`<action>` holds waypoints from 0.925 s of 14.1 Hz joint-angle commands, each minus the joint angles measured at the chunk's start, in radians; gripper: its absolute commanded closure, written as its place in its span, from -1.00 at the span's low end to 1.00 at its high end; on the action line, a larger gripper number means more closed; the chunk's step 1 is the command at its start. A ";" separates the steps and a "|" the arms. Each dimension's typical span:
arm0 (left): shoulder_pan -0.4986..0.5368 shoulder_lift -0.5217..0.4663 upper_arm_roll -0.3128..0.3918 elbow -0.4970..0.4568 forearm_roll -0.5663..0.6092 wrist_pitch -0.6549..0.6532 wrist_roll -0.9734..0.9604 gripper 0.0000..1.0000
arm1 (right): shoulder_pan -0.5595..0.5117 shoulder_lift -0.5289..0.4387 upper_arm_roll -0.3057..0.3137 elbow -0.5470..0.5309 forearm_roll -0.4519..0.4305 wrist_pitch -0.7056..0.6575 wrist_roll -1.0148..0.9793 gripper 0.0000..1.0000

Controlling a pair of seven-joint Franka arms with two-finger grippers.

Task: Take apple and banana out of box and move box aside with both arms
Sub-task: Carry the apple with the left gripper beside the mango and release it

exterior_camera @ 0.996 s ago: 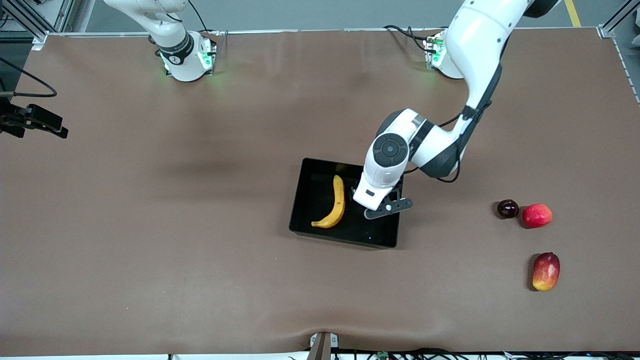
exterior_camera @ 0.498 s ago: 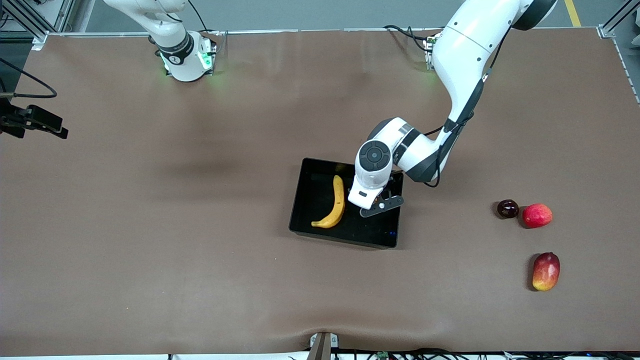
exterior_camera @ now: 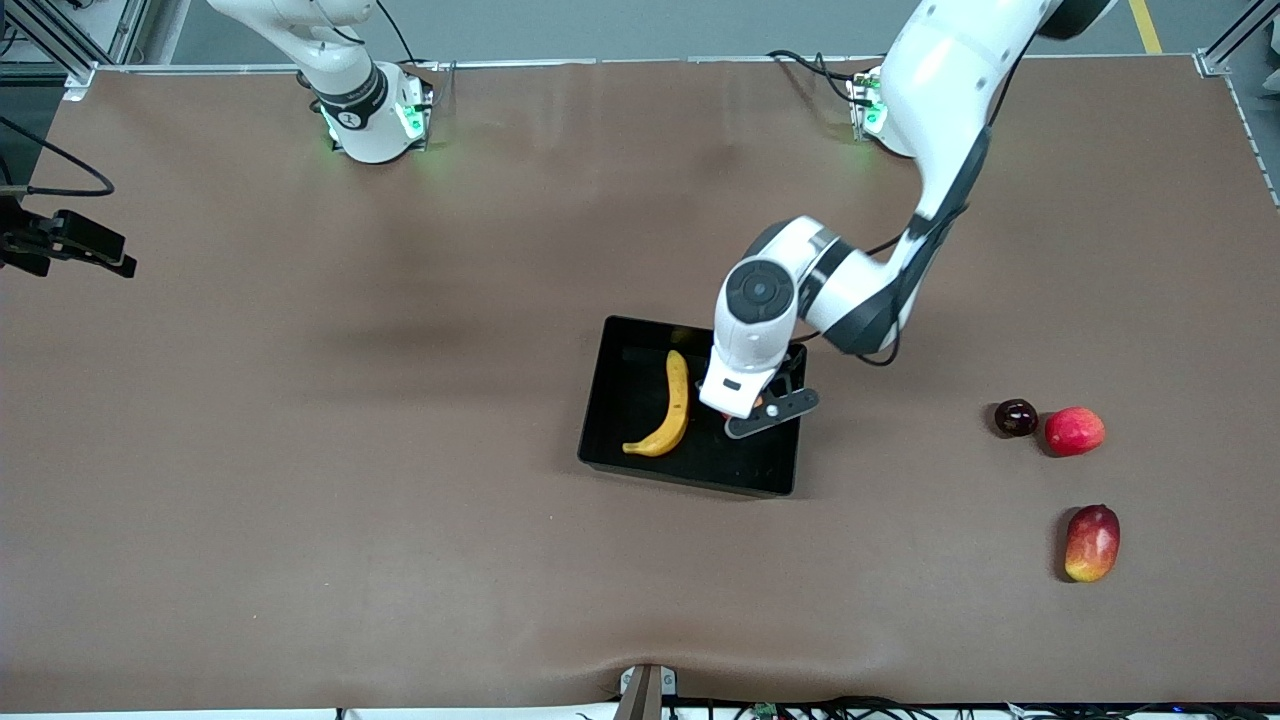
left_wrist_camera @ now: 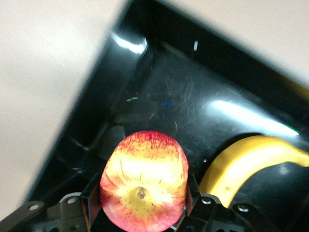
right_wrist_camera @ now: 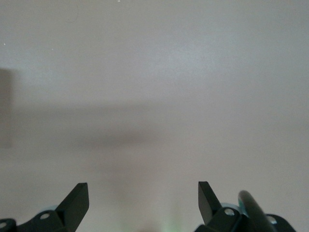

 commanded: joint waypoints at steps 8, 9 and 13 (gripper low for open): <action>0.355 -0.105 0.003 0.079 -0.052 -0.216 0.546 1.00 | -0.024 0.015 0.016 0.018 0.000 -0.011 0.011 -1.00; 0.368 -0.082 0.004 0.082 -0.038 -0.196 0.554 1.00 | -0.024 0.015 0.016 0.018 0.000 -0.011 0.011 -1.00; 0.499 0.035 0.012 0.079 0.033 -0.028 0.685 1.00 | -0.023 0.015 0.016 0.017 0.000 -0.011 0.011 -1.00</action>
